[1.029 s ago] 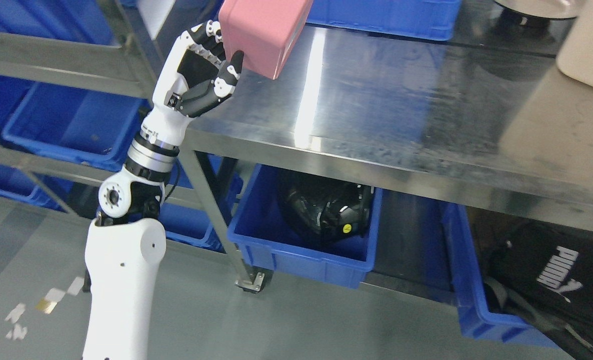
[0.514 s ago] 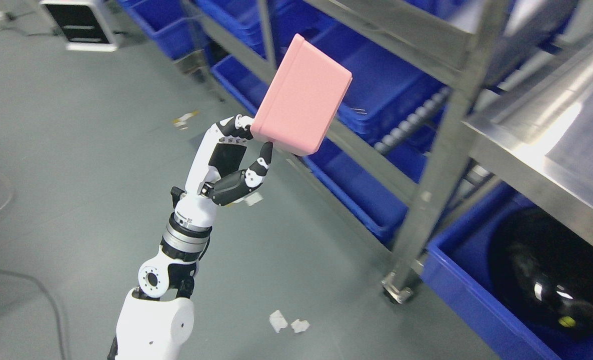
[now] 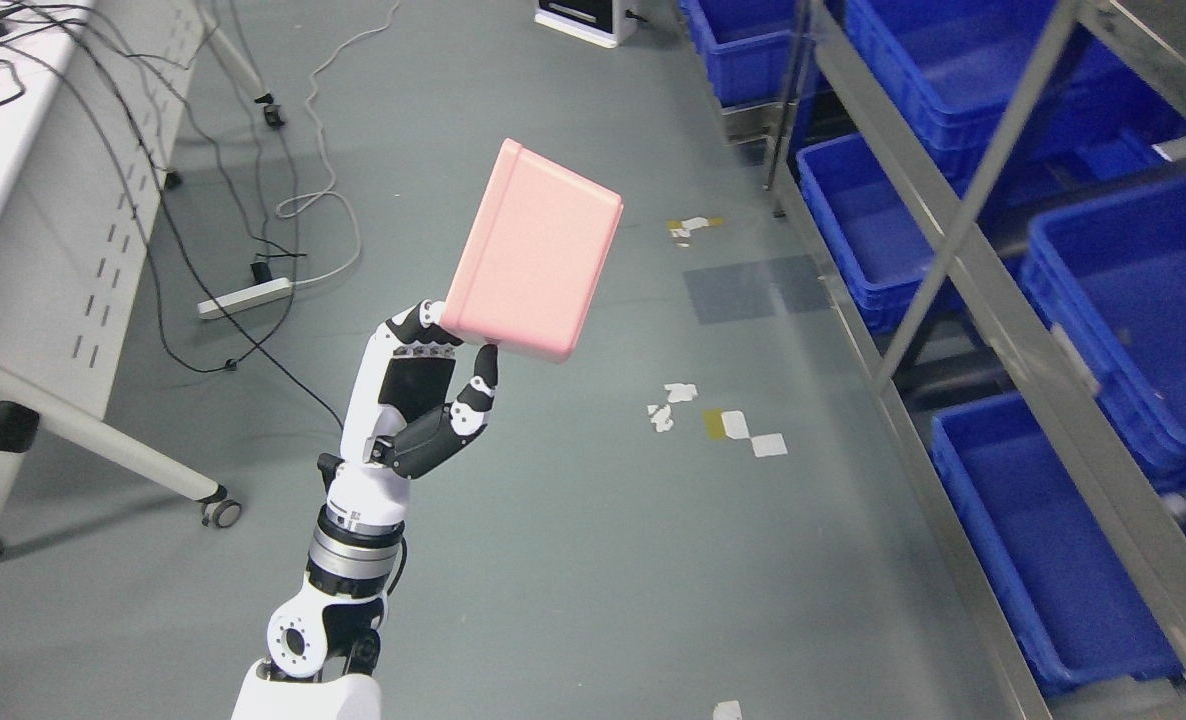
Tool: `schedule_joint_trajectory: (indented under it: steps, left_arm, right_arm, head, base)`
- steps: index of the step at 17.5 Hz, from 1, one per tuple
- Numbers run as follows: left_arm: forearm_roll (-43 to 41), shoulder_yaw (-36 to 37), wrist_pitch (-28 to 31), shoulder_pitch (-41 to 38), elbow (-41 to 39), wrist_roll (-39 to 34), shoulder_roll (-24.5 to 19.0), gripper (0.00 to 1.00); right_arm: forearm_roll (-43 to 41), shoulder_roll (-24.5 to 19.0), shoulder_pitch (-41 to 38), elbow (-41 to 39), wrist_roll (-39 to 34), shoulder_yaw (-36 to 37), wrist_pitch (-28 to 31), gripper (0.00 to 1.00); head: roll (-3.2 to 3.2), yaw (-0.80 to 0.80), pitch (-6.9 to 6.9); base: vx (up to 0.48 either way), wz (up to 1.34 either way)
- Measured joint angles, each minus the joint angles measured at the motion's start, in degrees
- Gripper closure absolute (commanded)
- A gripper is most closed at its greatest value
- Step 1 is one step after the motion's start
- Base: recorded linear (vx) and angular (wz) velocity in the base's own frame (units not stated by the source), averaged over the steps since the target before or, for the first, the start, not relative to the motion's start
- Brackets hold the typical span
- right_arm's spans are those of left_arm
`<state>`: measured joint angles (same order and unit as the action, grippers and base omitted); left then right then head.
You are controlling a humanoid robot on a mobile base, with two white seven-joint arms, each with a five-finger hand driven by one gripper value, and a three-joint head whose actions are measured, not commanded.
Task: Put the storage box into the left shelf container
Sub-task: 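Hold the pink box up in the left hand while turning toward the shelf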
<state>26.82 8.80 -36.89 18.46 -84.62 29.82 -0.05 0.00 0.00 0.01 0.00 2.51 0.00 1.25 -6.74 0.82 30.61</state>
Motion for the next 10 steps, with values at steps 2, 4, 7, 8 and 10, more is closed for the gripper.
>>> schedule_joint_trajectory:
  steps: [2, 4, 7, 8, 10]
  left_arm:
    - [1.0, -0.3, 0.2, -0.7, -0.4, -0.8, 0.0, 0.98]
    - [2.2, -0.4, 1.1, -1.3, -0.8, -2.7, 0.0, 0.98]
    - [3.5, -0.5, 3.7, -1.8, -1.1, -3.8, 0.0, 0.98]
    - [3.8, -0.6, 4.5, -2.0, -1.2, -4.0, 0.0, 0.98]
    - [4.4, -0.7, 5.3, -2.4, -1.4, -4.1, 0.0, 0.98]
  right_arm:
    - [0.0, 0.0, 0.0, 0.0, 0.0, 0.0, 0.0, 0.00]
    - [0.0, 0.0, 0.0, 0.0, 0.0, 0.0, 0.0, 0.00]
    - [0.0, 0.0, 0.0, 0.0, 0.0, 0.0, 0.0, 0.00]
    - [0.0, 0.0, 0.0, 0.0, 0.0, 0.0, 0.0, 0.00]
    - [0.0, 0.0, 0.0, 0.0, 0.0, 0.0, 0.0, 0.00]
  head:
    - [0.00, 0.00, 0.00]
    - [0.00, 0.00, 0.00]
    - [0.00, 0.00, 0.00]
    - [0.00, 0.00, 0.00]
    - [0.00, 0.00, 0.00]
  base:
    - [0.395, 0.37]
    - [0.413, 0.22]
    - [0.439, 0.08]
    - [0.499, 0.14]
    - [0.495, 0.13]
